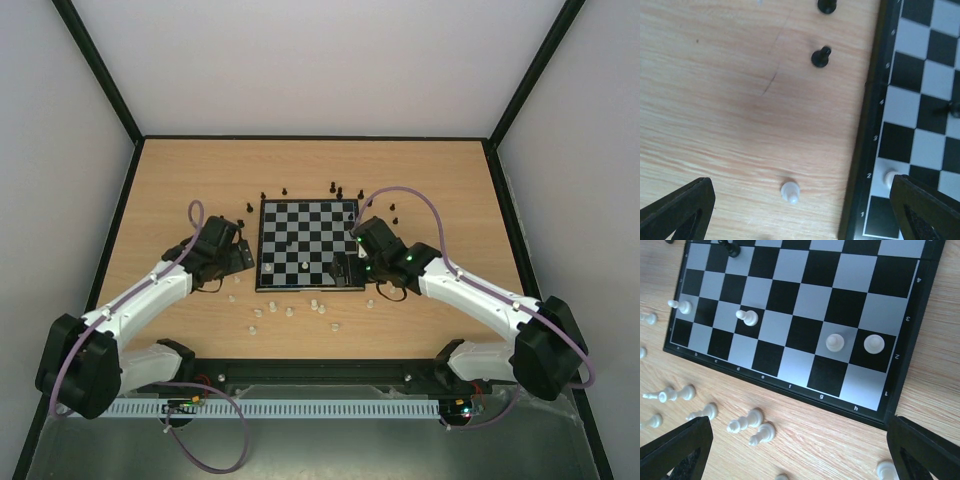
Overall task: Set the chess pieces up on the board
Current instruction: Pick up the chess piece at the center of the board.
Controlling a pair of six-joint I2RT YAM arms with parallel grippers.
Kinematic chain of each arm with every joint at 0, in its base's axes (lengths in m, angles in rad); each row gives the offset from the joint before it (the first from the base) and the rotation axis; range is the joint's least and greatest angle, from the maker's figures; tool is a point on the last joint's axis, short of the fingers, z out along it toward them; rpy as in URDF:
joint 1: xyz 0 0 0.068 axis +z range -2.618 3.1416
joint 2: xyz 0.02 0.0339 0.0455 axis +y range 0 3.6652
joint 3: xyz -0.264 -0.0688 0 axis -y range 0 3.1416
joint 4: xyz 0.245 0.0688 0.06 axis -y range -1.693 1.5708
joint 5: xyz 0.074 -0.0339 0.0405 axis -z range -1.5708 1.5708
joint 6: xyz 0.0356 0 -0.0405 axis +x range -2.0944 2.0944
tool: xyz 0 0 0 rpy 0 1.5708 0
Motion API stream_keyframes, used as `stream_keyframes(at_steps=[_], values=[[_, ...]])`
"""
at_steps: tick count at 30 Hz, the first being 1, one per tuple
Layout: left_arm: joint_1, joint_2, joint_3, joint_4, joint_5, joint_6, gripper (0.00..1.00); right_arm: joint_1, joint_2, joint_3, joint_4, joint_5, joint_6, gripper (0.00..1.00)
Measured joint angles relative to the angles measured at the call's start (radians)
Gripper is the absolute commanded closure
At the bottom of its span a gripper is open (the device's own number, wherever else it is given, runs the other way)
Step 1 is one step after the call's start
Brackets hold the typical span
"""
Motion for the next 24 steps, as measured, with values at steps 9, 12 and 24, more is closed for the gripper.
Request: stream_keyframes(at_steps=[9,12,24], values=[[-0.012,0.06,-0.033,0.014,-0.005,-0.019,0.41,0.0,-0.003,-0.015,0.0,0.022,-0.004,0.06],[-0.014,0.11,-0.033,0.026,0.0,-0.018,0.49,0.001,-0.008,-0.023,0.0,0.029,-0.008,0.06],[-0.016,0.214,-0.034,0.052,0.006,-0.016,0.76,0.001,-0.008,-0.031,0.0,0.037,-0.016,0.07]])
